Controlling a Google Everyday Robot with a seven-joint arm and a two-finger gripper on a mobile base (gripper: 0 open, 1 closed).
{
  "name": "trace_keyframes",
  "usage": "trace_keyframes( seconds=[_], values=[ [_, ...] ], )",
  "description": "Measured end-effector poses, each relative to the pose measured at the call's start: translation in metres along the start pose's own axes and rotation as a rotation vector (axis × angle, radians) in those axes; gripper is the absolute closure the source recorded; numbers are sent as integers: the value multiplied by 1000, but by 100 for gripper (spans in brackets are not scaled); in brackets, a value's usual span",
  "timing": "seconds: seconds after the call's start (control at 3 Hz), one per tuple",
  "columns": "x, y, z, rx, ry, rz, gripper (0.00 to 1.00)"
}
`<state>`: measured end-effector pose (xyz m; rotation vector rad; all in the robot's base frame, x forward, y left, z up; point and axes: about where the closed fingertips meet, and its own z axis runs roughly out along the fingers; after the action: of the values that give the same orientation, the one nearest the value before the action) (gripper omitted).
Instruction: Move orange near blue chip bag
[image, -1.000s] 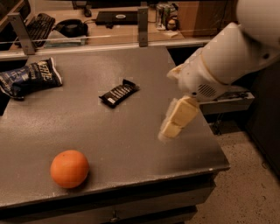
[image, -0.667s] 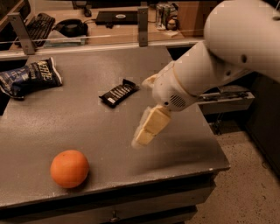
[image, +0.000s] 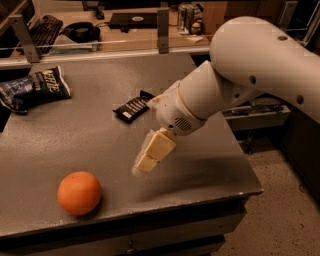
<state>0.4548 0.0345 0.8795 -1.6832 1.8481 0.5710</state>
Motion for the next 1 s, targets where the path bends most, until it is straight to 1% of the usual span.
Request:
trace_keyframes(
  seconds=[0.33, 0.67, 1.0],
  values=[
    [-7, 1, 6, -25, -11, -12, 0],
    [-22, 15, 30, -72, -54, -43, 0],
    [-42, 42, 68, -146, -119, -84, 0]
  ],
)
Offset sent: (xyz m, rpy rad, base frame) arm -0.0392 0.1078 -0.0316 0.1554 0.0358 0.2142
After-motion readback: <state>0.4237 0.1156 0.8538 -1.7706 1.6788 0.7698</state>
